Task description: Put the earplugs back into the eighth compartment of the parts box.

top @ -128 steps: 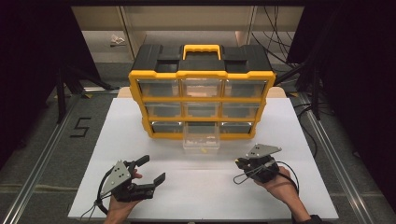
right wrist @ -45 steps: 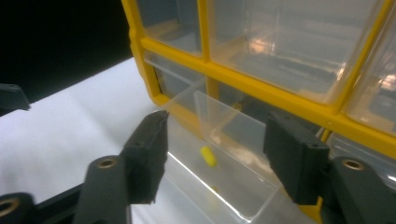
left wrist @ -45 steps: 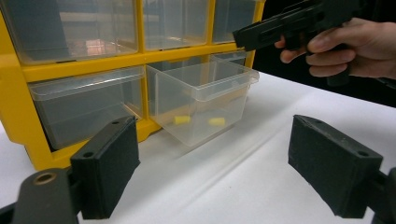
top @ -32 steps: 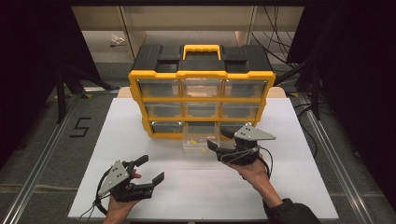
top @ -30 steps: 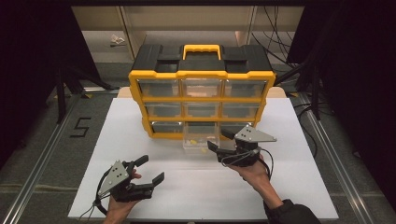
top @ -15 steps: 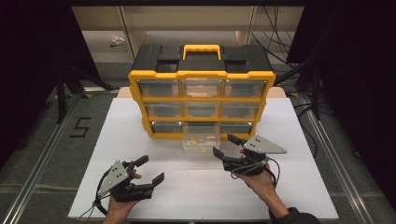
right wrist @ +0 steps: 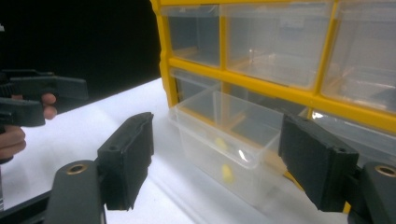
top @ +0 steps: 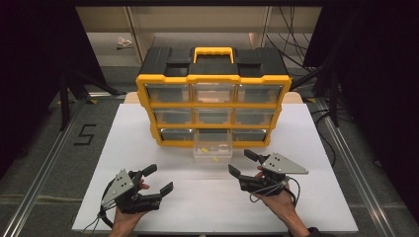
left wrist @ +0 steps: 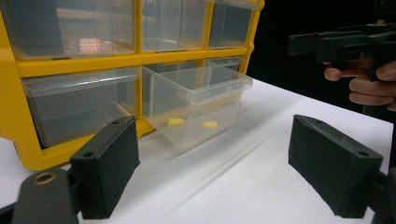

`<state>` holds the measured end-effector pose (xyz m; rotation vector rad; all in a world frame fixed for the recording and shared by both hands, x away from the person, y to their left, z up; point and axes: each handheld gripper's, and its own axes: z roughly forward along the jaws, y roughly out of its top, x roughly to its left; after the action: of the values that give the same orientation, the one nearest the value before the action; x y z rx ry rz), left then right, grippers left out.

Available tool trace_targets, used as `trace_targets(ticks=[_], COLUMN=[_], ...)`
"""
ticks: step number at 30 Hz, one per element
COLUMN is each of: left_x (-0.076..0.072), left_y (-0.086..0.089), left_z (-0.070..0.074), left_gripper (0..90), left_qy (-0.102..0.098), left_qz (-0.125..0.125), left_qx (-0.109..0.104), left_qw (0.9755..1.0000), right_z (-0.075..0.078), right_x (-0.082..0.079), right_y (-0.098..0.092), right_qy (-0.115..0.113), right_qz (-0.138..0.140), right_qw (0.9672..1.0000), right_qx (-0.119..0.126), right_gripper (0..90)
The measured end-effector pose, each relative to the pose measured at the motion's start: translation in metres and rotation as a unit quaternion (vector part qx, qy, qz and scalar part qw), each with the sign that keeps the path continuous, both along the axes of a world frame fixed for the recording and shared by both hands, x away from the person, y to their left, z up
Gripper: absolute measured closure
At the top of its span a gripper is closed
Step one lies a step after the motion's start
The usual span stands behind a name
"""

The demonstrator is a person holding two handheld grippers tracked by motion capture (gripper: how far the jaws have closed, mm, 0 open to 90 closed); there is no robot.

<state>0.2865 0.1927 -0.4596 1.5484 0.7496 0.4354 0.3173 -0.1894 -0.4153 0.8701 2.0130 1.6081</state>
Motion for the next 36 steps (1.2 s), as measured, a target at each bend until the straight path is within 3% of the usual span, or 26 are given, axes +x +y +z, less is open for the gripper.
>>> trace_targets(ticks=[11,15,22,36], left_x=[-0.001,-0.001,-0.001,-0.001], left_y=[-0.002,-0.001,-0.002,-0.003], left_z=[0.0,0.0,0.0,0.0], left_gripper=[16.1,16.1,16.1,16.1], left_qy=[-0.003,0.005,0.001,0.0], left_qz=[-0.004,-0.01,-0.009,-0.01], left_qx=[0.007,-0.013,-0.008,-0.003], left_qw=[1.0,0.9999,0.9999,0.9999], right_z=[-0.008,-0.011,-0.015,-0.02], right_x=[-0.013,-0.019,-0.026,-0.032], right_y=[-0.011,-0.013,-0.02,-0.029], right_qy=[-0.007,-0.013,-0.012,-0.012], right_qz=[-0.005,-0.005,-0.011,-0.015], right_qw=[1.0,0.9999,0.9999,0.9998], right_qx=[0.003,0.003,-0.006,-0.001], right_gripper=[25.8,25.5,25.1,24.8])
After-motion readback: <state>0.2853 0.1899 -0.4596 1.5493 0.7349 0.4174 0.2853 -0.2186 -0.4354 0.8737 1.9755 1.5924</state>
